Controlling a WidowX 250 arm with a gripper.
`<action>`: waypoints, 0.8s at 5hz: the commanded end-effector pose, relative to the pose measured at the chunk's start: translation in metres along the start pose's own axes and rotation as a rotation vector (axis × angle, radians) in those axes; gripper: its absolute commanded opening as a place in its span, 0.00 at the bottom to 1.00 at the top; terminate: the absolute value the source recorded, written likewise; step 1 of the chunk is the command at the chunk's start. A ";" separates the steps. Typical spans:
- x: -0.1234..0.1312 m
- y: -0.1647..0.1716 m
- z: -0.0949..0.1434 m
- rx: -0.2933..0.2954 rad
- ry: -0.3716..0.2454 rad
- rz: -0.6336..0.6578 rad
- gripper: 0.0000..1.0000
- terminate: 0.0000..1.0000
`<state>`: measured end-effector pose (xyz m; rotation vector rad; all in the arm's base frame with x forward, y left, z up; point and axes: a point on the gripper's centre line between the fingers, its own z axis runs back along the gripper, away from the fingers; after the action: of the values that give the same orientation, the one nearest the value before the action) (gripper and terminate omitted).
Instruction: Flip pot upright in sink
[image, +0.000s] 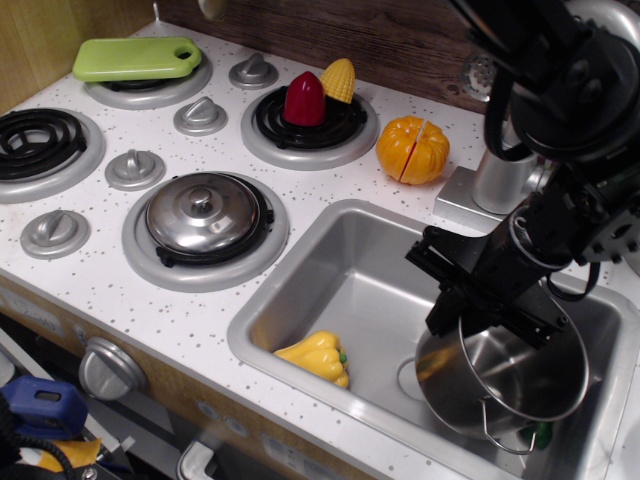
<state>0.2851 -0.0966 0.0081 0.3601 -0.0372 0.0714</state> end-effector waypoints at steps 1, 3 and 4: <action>0.011 0.010 0.018 -0.025 -0.076 -0.003 1.00 0.00; 0.010 0.014 0.012 0.018 -0.121 -0.050 1.00 0.00; 0.010 0.014 0.012 0.018 -0.121 -0.050 1.00 0.00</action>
<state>0.2864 -0.0817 0.0021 0.4180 -0.0772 -0.0157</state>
